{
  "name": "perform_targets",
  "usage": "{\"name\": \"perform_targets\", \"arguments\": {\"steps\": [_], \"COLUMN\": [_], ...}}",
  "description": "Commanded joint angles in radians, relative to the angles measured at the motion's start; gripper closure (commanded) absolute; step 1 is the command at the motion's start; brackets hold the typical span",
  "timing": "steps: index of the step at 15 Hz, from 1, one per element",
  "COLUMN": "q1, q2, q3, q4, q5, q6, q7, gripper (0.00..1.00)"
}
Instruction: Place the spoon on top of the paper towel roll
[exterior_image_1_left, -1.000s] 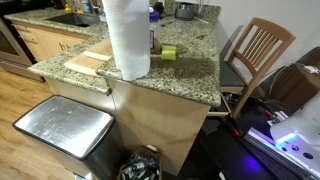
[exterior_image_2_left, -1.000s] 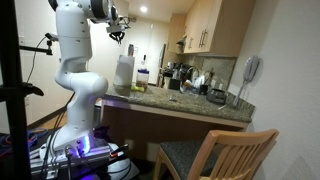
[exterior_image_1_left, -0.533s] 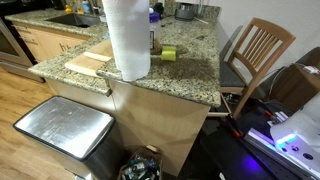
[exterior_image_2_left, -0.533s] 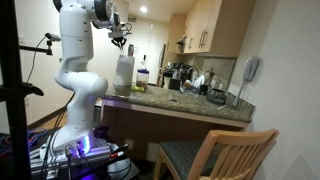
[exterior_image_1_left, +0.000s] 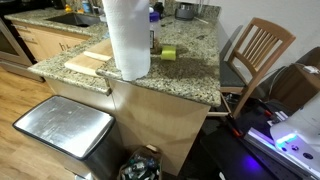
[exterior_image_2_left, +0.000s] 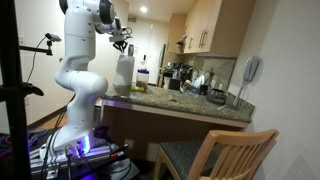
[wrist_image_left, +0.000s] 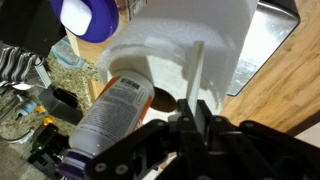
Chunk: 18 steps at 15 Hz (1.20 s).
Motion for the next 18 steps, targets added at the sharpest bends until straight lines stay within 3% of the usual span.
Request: {"name": "perform_targets", "arguments": {"steps": [1,3,4,5,6,7,9,10,12,13,18], "q1": [0.002,0.005,0.006,0.006,0.007,0.006,0.005,0.004,0.008,0.009,0.028], "q2": [0.015,0.016,0.017,0.019,0.021,0.024,0.03,0.029,0.02,0.011,-0.104], "q3": [0.009,0.012,0.013,0.014,0.015,0.015,0.015,0.015,0.015,0.016,0.024], "q4": [0.034,0.042,0.045,0.047,0.049,0.049,0.048,0.048,0.049,0.049,0.041], "q5": [-0.059,-0.076,-0.088,-0.097,-0.106,-0.115,-0.138,-0.157,-0.173,-0.179,-0.026], "q6": [-0.007,-0.019,-0.021,-0.02,-0.023,-0.026,-0.026,-0.023,-0.019,-0.014,0.044], "q7": [0.047,0.061,0.07,0.079,0.086,0.094,0.111,0.13,0.155,0.167,0.124], "gripper": [0.99,0.99,0.82,0.84,0.8,0.91,0.97,0.67,0.69,0.64,0.24]}}
